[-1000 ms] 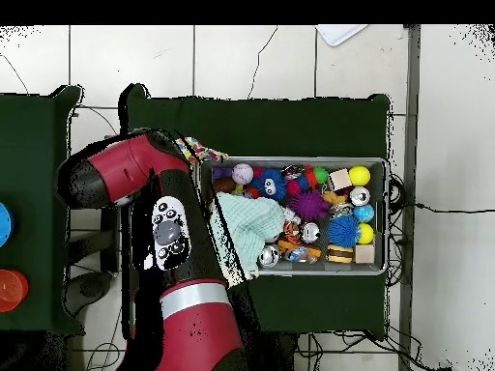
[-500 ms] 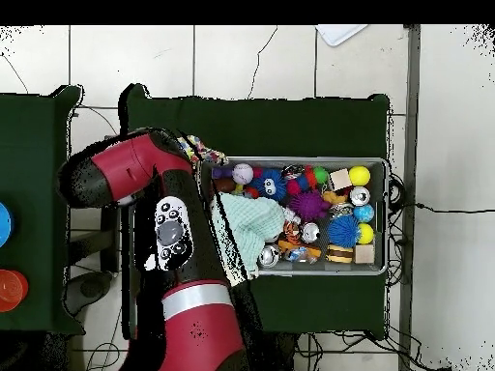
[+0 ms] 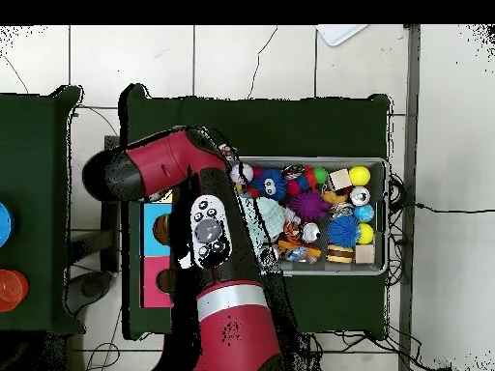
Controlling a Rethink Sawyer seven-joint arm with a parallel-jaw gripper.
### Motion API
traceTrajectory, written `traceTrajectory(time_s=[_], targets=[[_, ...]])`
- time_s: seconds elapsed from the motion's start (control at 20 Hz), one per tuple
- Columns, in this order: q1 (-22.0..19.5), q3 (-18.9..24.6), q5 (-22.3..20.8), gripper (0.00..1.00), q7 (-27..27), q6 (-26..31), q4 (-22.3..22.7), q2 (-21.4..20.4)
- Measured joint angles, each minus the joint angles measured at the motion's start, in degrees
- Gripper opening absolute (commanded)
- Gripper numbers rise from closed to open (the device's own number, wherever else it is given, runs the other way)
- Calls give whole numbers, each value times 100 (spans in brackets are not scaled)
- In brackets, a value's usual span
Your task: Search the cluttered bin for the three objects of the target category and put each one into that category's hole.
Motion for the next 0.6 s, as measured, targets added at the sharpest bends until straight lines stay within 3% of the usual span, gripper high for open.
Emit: traceTrajectory(time_s=[0.45, 0.6], targets=[[-475, 279, 43, 0, 0, -4, 515, -258], [-834, 555, 197, 0, 0, -8, 899, -372]])
